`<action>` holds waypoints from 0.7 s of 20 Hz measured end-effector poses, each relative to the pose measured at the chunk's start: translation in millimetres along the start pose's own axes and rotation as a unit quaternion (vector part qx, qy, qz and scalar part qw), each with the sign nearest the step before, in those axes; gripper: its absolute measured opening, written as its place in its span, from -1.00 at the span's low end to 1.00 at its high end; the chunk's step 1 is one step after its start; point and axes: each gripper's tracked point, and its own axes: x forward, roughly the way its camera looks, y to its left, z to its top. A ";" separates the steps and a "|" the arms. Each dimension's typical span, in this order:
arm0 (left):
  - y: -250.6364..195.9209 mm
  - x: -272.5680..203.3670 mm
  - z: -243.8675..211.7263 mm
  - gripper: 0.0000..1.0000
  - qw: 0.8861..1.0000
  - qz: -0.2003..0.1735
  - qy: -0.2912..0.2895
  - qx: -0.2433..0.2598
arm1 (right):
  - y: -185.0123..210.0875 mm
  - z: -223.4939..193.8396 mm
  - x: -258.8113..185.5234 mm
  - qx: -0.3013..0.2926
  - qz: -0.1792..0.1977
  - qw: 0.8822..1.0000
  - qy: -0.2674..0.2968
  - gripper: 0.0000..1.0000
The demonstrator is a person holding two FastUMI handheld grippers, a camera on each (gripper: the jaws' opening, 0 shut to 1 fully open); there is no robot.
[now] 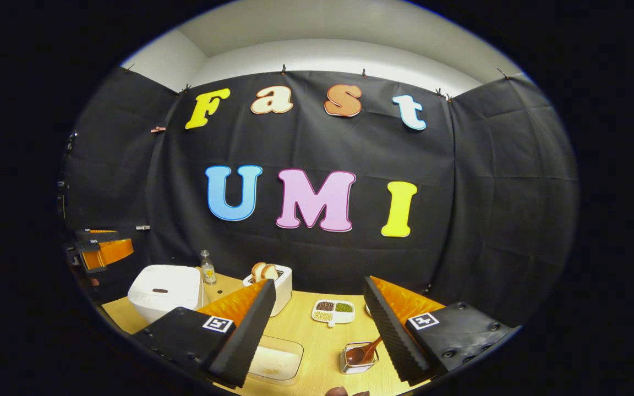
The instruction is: Close the left gripper, press the button to open the rice cooker; take a wooden spoon from the chopstick holder with the right hand, scoop a spoonful of rice and pour it into the rice cooker, then put the wooden spoon back into the chopstick holder.
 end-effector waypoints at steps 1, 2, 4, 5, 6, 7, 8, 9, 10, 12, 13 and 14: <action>-0.8 -3.5 -1.0 0.95 1.000 -0.002 -0.001 0.004 | 1.0 -3.0 -1.2 -0.004 0.001 1.000 0.004 0.99; -2.4 -7.4 0.3 0.95 1.000 -0.004 -0.002 0.006 | 1.8 -4.7 -2.0 -0.005 0.002 1.000 0.007 0.99; -7.6 -9.1 2.6 0.95 1.000 -0.008 -0.004 0.006 | 1.4 -3.6 -3.9 -0.001 0.002 1.000 0.008 0.99; -9.1 -9.1 1.8 0.95 1.000 -0.009 -0.003 0.005 | 1.0 -4.1 -5.3 0.001 0.001 1.000 0.009 0.99; -10.6 -9.4 1.3 0.95 1.000 -0.010 -0.001 0.004 | 0.0 -4.7 -6.2 0.002 0.001 1.000 0.010 0.99; -11.9 -9.0 2.7 0.95 1.000 -0.011 -0.002 0.004 | -1.0 -5.7 -7.0 0.003 0.000 1.000 0.011 0.99; -12.5 -9.6 4.8 0.95 1.000 -0.013 -0.003 0.003 | -2.5 -5.9 -7.5 0.005 -0.001 1.000 0.013 0.99; -13.2 -8.5 5.8 0.95 1.000 -0.015 -0.004 0.003 | -4.5 -5.3 -7.8 0.009 -0.005 1.000 0.015 0.99; -13.6 -8.2 7.4 0.95 1.000 -0.017 -0.005 0.003 | -5.4 -3.7 -8.4 0.014 -0.007 1.000 0.015 0.99; -12.0 -7.6 7.5 0.95 1.000 -0.022 -0.004 -0.001 | -7.2 -0.3 -9.3 0.021 -0.015 1.000 0.014 0.99; -11.1 -7.7 7.0 0.95 1.000 -0.024 -0.003 -0.002 | -6.7 1.0 -10.1 0.020 -0.016 1.000 0.014 0.99; -9.0 -7.2 6.6 0.95 1.000 -0.025 -0.002 -0.001 | -8.5 -0.5 -9.9 0.015 -0.021 1.000 0.014 0.99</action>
